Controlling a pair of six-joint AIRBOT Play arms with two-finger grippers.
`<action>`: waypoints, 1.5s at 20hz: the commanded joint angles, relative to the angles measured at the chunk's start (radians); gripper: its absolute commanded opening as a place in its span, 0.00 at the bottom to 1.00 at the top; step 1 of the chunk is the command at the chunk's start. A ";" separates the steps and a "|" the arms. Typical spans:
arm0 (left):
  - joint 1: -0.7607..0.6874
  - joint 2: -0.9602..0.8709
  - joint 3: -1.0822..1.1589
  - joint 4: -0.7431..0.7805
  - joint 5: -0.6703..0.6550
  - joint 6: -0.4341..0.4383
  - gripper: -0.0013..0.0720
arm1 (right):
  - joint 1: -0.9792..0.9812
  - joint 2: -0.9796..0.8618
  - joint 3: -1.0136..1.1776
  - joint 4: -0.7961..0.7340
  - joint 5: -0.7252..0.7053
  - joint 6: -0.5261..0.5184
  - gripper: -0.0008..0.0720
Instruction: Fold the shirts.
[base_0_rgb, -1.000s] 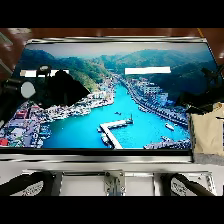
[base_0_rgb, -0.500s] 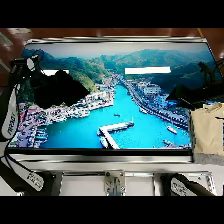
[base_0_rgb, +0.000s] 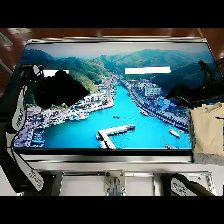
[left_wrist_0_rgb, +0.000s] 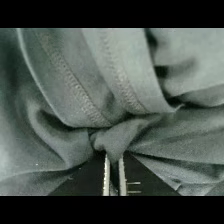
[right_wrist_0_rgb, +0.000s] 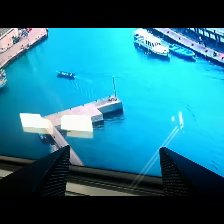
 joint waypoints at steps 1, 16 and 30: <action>0.000 0.007 0.015 -0.030 0.008 0.000 0.07 | 0.000 0.000 0.000 0.002 0.005 0.000 0.94; -0.518 1.042 0.063 -0.134 0.145 0.158 0.06 | -0.001 0.283 0.201 0.002 0.071 -0.005 0.93; -0.839 0.749 -0.581 -0.575 0.531 0.139 0.07 | -0.001 0.533 0.212 -0.190 0.390 0.089 0.93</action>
